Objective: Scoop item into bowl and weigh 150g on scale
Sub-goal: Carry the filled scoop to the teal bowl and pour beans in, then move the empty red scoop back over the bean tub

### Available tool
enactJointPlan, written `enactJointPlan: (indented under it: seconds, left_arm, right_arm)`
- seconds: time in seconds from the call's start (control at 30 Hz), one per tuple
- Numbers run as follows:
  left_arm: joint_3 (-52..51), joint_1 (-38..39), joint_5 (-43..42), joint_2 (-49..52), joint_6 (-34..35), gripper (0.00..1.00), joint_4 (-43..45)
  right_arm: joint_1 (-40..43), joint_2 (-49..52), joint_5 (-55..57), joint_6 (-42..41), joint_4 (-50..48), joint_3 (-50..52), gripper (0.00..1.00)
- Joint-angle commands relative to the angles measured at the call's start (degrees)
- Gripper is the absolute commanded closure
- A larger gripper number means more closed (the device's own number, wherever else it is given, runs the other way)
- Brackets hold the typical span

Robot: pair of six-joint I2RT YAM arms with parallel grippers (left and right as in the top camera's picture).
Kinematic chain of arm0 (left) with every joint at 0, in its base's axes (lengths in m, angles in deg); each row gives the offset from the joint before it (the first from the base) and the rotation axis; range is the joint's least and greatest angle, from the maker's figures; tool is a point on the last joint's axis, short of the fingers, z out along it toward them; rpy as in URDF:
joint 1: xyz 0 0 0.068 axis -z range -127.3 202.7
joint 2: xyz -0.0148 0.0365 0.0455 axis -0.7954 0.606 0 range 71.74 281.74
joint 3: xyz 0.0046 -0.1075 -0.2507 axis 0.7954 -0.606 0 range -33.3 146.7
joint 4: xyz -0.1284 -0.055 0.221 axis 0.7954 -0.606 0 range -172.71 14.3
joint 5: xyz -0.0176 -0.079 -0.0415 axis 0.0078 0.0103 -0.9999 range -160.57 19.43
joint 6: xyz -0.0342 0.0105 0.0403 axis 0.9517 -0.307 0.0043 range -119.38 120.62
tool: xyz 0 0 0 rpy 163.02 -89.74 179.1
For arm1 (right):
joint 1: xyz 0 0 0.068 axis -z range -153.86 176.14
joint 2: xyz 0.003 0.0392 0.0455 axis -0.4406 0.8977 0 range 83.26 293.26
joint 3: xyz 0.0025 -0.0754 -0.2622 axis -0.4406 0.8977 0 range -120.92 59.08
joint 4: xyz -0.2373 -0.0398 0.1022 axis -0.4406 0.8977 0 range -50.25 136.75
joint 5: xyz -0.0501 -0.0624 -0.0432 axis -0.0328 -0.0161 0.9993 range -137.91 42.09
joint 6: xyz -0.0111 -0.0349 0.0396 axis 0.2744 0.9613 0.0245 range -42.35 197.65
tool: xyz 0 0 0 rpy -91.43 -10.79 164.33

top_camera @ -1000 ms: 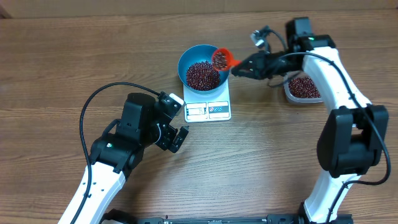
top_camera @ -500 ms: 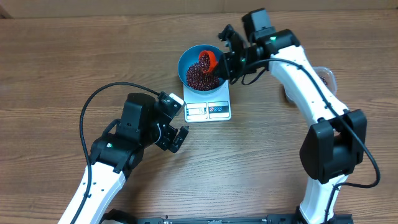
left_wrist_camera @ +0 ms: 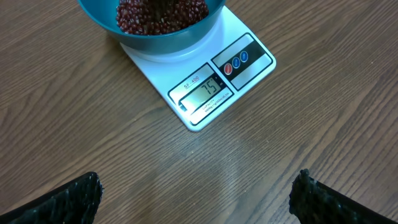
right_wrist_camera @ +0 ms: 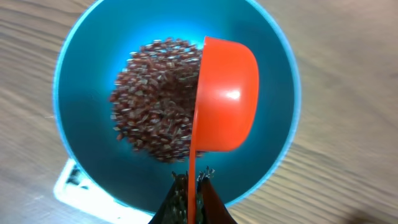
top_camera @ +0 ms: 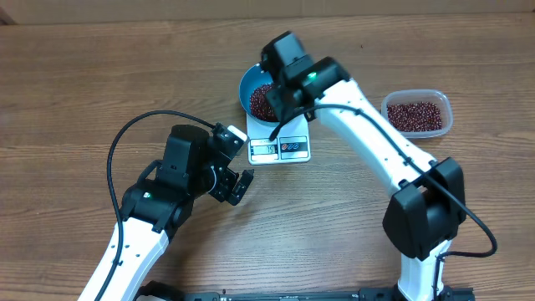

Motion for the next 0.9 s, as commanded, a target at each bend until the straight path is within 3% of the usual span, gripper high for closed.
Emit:
enactJointPlan:
  seconds: [0.0,0.17,0.4,0.67,0.87]
  left_arm:
    - [-0.5,0.1,-0.7,0.2,-1.3,0.01,0.0]
    - [-0.5,0.1,-0.7,0.2,-1.3,0.0,0.0]
    - [-0.5,0.1,-0.7,0.2,-1.3,0.0,0.0]
    - [-0.5,0.1,-0.7,0.2,-1.3,0.0,0.0]
    - [-0.5,0.1,-0.7,0.2,-1.3,0.01,0.0]
  right_arm:
    - [-2.2,-3.1,14.4,0.5,-0.3,-2.0,0.96]
    - [-2.9,-3.1,15.2,1.4,-0.2,-2.0,0.96]
    - [-1.9,-3.5,7.5,1.3,-0.3,-2.0,0.96]
    - [3.2,-6.8,-7.1,1.3,-0.2,-2.0,0.96]
    - [11.5,-12.0,-21.1,1.3,1.8,-2.0,0.96]
